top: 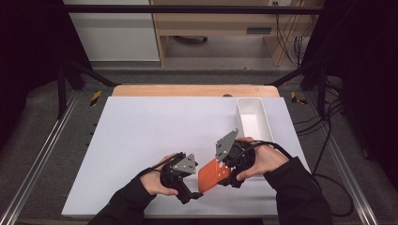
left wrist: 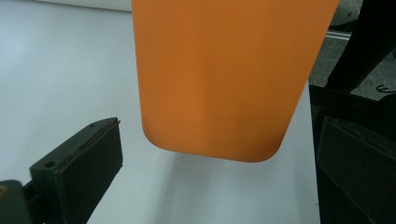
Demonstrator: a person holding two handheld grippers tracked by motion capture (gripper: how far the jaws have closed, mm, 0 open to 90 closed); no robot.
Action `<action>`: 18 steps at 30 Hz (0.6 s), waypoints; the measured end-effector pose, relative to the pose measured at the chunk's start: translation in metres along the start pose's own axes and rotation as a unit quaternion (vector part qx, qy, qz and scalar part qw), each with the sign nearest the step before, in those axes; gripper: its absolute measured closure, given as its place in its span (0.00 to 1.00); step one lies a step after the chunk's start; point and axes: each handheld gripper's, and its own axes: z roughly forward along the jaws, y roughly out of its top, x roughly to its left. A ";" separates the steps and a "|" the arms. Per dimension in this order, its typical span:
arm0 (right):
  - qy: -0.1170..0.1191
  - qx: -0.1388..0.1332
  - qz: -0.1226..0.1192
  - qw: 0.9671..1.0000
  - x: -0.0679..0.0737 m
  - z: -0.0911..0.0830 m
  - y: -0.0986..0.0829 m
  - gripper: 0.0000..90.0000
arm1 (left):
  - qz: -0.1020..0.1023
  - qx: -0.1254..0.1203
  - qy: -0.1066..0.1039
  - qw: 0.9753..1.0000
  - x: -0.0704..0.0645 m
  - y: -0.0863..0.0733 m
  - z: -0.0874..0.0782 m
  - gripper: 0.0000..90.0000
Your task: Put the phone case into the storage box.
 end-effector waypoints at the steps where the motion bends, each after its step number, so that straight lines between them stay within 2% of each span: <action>1: -0.001 0.001 -0.002 1.000 0.000 0.000 0.001 0.18 | 0.001 0.002 -0.001 1.000 0.000 0.001 0.000 0.00; 18: 0.000 0.016 -0.006 1.000 0.000 0.003 0.010 0.18 | 0.011 0.016 0.001 1.000 0.003 0.014 0.000 0.00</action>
